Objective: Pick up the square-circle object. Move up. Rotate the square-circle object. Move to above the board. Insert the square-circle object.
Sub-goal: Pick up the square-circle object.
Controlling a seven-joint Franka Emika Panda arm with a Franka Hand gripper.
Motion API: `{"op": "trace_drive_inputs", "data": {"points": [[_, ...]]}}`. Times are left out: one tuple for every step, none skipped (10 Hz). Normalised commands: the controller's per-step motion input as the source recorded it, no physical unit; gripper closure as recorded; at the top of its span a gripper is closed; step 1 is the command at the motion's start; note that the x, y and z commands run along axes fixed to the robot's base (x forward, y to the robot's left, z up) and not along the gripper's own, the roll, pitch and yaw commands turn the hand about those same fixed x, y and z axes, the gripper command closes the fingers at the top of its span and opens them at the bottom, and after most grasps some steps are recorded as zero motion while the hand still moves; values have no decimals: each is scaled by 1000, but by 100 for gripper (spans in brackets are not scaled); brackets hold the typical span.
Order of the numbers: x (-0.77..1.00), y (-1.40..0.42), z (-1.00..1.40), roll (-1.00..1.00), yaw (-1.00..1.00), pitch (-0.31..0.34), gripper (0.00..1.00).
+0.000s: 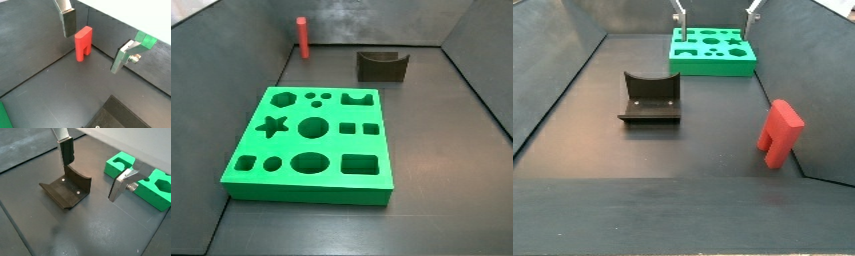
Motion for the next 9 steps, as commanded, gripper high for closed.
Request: {"op": "trace_drive_inputs", "data": {"points": [[-394, 0, -140, 64, -209, -171, 0], [-426, 397, -274, -6, -200, -97, 0], [-443, 837, -309, -97, 100, -34, 0], [-434, 720, -360, -83, 431, -83, 0], [-406, 743, -451, -69, 466, -86, 0], [-400, 703, -446, -70, 446, -89, 0], [-409, 534, -406, -24, 406, -104, 0], [-480, 411, -354, -26, 406, -137, 0], [-517, 246, -263, 0, 340, -163, 0]]}}
